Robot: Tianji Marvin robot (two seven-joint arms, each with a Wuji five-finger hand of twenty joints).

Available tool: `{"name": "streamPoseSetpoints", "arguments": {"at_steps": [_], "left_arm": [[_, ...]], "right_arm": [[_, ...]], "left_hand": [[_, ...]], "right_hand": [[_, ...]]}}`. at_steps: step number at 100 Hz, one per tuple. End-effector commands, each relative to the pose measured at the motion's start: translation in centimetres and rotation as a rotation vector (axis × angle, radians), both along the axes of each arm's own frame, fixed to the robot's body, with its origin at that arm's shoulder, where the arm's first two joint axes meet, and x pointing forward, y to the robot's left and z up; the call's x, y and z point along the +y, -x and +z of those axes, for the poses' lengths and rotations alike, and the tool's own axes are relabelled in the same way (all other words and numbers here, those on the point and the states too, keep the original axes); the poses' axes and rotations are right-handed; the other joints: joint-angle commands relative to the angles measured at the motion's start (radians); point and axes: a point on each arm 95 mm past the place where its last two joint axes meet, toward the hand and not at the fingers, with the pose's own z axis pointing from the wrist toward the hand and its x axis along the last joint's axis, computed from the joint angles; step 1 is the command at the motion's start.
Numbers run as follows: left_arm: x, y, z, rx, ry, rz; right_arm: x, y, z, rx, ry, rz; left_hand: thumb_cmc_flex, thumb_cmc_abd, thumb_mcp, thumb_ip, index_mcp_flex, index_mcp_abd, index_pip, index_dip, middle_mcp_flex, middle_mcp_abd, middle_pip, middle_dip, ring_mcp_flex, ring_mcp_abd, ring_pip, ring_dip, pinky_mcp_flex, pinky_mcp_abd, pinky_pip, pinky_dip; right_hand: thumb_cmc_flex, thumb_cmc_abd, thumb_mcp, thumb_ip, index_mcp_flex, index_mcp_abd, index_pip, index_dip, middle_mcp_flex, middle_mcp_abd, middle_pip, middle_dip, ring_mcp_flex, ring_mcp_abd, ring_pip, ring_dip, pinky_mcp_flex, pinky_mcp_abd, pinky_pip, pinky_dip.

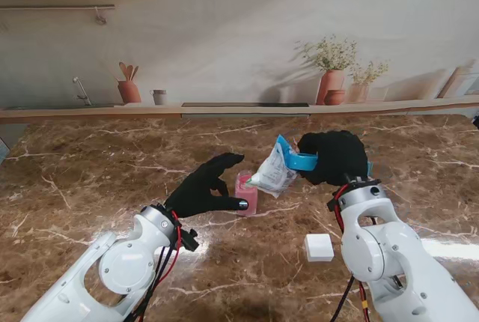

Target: Fill the seasoning bottle

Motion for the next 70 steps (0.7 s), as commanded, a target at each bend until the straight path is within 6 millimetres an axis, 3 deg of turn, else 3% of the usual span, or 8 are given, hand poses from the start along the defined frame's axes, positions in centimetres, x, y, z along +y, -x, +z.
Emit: {"name": "streamPoseSetpoints", "arguments": {"at_steps": [1, 41, 59, 60, 62, 65, 70], "left_arm": [[-0.7, 0.5, 0.1, 0.002, 0.005, -0.012], [-2.4, 1.1, 0.6, -0.009, 0.024, 0.027], [-2.7, 1.0, 0.4, 0.016, 0.034, 0.055], [-2.7, 1.0, 0.3, 0.018, 0.036, 0.055], [-2.8, 1.0, 0.3, 0.022, 0.041, 0.057], [-2.8, 1.0, 0.2, 0.027, 0.049, 0.062], [-2.9, 1.0, 0.0, 0.028, 0.056, 0.069]], "right_arm": [[1.0, 0.7, 0.3, -0.006, -0.005, 0.023], [4.4, 2.1, 1.2, -0.053, 0.044, 0.093], [5.7, 2.0, 1.3, -0.059, 0.080, 0.109], [5.8, 2.0, 1.3, -0.059, 0.082, 0.109], [5.9, 2.0, 1.2, -0.060, 0.085, 0.109], [6.1, 2.0, 1.2, -0.061, 0.091, 0.108], [6.3, 2.0, 1.2, -0.062, 0.101, 0.104]], "left_hand": [[-0.003, 0.008, -0.032, 0.031, -0.019, 0.019, -0.013, -0.008, -0.012, 0.011, 0.022, 0.004, 0.046, -0.027, 0.050, 0.020, 0.012, 0.002, 0.060, 0.030], [0.033, 0.006, -0.020, 0.036, 0.076, 0.023, 0.056, 0.023, 0.138, 0.042, 0.096, 0.049, 0.207, -0.053, 0.216, 0.033, 0.160, -0.020, 0.235, 0.054], [0.132, -0.008, 0.026, 0.036, 0.147, -0.020, 0.123, 0.040, 0.244, 0.037, 0.134, 0.073, 0.286, -0.067, 0.213, -0.023, 0.252, -0.027, 0.304, 0.035], [0.134, -0.010, 0.037, 0.034, 0.149, -0.022, 0.130, 0.041, 0.249, 0.035, 0.135, 0.074, 0.290, -0.068, 0.207, -0.031, 0.255, -0.026, 0.305, 0.029], [0.079, -0.049, 0.205, 0.014, 0.153, -0.027, 0.158, 0.030, 0.259, 0.032, 0.133, 0.082, 0.291, -0.065, 0.216, -0.050, 0.253, -0.024, 0.325, -0.016], [0.039, -0.086, 0.367, -0.008, 0.173, -0.035, 0.169, 0.040, 0.276, 0.029, 0.139, 0.080, 0.302, -0.064, 0.216, -0.042, 0.261, -0.021, 0.324, -0.001], [0.037, -0.106, 0.474, -0.019, 0.211, -0.057, 0.203, 0.053, 0.313, 0.021, 0.151, 0.086, 0.321, -0.072, 0.221, -0.045, 0.279, -0.020, 0.333, -0.004]], "right_hand": [[0.134, 0.110, 0.129, 0.091, 0.137, -0.193, 0.277, 0.102, 0.065, -0.013, 0.087, 0.040, 0.021, 0.000, 0.024, 0.007, 0.017, 0.018, 0.081, 0.021], [0.134, 0.112, 0.129, 0.091, 0.138, -0.196, 0.271, 0.109, 0.065, -0.012, 0.086, 0.040, 0.021, -0.003, 0.024, 0.006, 0.017, 0.018, 0.083, 0.017], [0.132, 0.110, 0.128, 0.090, 0.138, -0.198, 0.268, 0.112, 0.064, -0.015, 0.085, 0.040, 0.021, -0.003, 0.023, 0.006, 0.017, 0.018, 0.083, 0.016], [0.132, 0.110, 0.128, 0.090, 0.138, -0.198, 0.268, 0.112, 0.064, -0.015, 0.085, 0.040, 0.021, -0.003, 0.023, 0.006, 0.017, 0.018, 0.083, 0.016], [0.133, 0.110, 0.129, 0.090, 0.138, -0.198, 0.268, 0.112, 0.065, -0.014, 0.085, 0.040, 0.022, -0.002, 0.023, 0.006, 0.017, 0.018, 0.083, 0.016], [0.132, 0.111, 0.128, 0.090, 0.139, -0.198, 0.267, 0.112, 0.064, -0.014, 0.085, 0.040, 0.022, -0.002, 0.023, 0.006, 0.017, 0.018, 0.083, 0.016], [0.132, 0.111, 0.128, 0.090, 0.138, -0.199, 0.266, 0.113, 0.065, -0.013, 0.085, 0.040, 0.022, -0.003, 0.023, 0.006, 0.017, 0.018, 0.083, 0.016]]}}
